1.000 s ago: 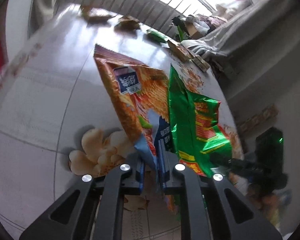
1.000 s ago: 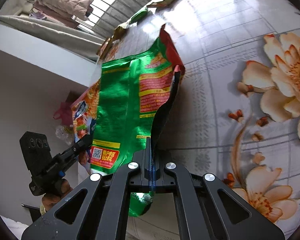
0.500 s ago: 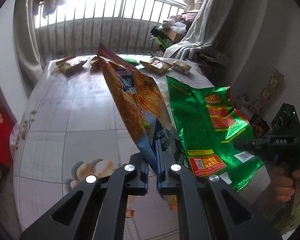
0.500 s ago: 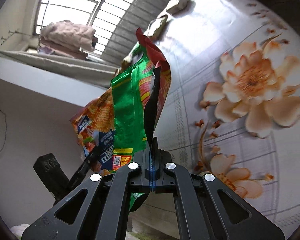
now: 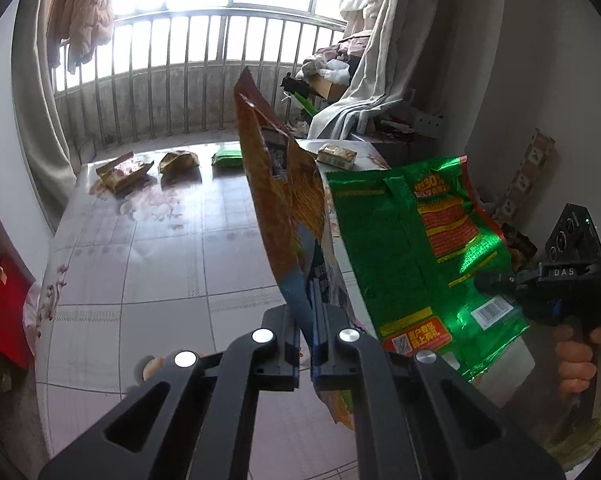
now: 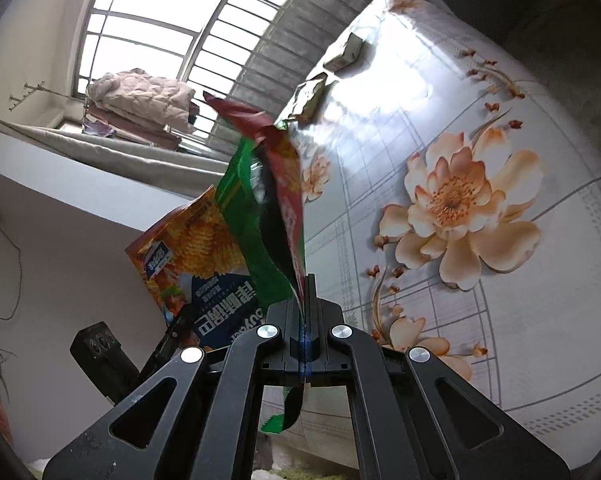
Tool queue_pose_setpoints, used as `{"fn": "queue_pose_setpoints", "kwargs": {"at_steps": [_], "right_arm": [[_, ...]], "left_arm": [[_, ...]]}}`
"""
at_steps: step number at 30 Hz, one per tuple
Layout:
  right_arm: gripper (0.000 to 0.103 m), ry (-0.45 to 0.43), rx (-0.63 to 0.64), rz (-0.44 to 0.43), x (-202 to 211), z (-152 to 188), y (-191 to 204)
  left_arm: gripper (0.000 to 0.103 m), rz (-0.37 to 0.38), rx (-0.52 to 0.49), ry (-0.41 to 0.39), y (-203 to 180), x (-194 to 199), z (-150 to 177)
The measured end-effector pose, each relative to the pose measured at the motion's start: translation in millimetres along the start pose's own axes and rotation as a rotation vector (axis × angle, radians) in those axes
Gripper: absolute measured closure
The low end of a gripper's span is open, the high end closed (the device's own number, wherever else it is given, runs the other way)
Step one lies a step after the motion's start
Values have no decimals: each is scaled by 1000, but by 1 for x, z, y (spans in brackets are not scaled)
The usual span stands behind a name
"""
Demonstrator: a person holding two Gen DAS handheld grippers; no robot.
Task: Collect trash
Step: 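Lift the green bag with right tool while left tool lifts the orange bag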
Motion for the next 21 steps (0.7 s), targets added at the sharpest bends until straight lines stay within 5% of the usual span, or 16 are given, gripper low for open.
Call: {"fn": "queue_pose_setpoints", "kwargs": {"at_steps": [21], "right_arm": [[103, -58, -9, -11, 17, 3, -24]], "left_arm": [[101, -24, -68, -83, -4, 19, -6]]}}
Point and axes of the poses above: each gripper's, at about its wrist camera, not at the fingertips, and x roughly against the way its jaws point, y to its left, z to its underside, the point moved 5 cm from there along -x, roughly the way its jaws point, and after that the axes turned 6 degrees about x, right-handed, at the moved point
